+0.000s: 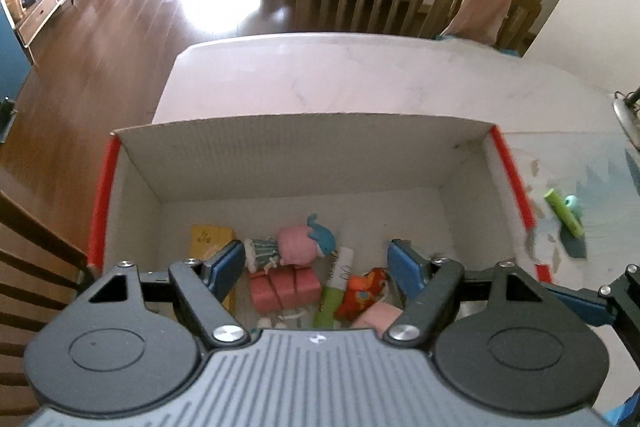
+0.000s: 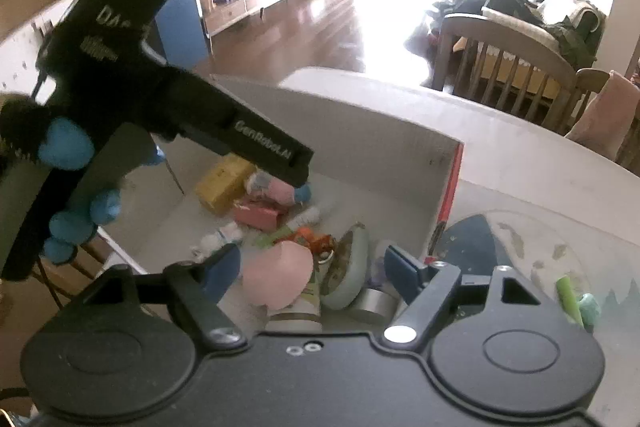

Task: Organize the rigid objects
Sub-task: 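Withdraw both tools from the box back over the table mat, then move both tools down toward the green marker and teal eraser on the mat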

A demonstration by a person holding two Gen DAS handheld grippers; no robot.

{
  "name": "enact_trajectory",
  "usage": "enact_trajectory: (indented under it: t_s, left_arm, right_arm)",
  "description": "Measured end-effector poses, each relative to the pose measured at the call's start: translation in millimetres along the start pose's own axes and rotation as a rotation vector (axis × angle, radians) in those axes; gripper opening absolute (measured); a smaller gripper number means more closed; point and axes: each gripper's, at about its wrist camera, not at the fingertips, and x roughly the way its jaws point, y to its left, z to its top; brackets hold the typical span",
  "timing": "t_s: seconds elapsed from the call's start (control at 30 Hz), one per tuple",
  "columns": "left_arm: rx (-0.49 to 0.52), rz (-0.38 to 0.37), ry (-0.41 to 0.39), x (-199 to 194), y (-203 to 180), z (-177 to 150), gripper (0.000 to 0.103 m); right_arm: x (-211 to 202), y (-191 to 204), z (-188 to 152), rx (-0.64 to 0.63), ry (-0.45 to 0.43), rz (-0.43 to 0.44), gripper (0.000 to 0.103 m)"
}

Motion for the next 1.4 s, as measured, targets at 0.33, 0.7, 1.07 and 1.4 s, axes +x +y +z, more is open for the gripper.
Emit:
enact_trajectory:
  t_s: [0.33,0.7,1.07,1.4]
  left_arm:
    - [0.001,-0.040,-0.105,-66,-14,-15,0.078]
    - [0.015,-0.061,-0.177,-102,-53,-40,0.085]
    - [0.055,-0.126,-0.221,-95,-125,-53,0.091]
    - [0.069,-0.173,-0.270,-74,-186,-56,0.103]
  right_arm:
    - [-60,-12,-6,0.070,-0.122,0.060,0.084]
    - [-111,-53,-40,0.146,-0.202,0.054,0.092]
    - [-132,-115,-72,0.176,-0.201,0.003,0.092]
    - [-142,-179,-98,0.218,-0.182,-0.042,0.092]
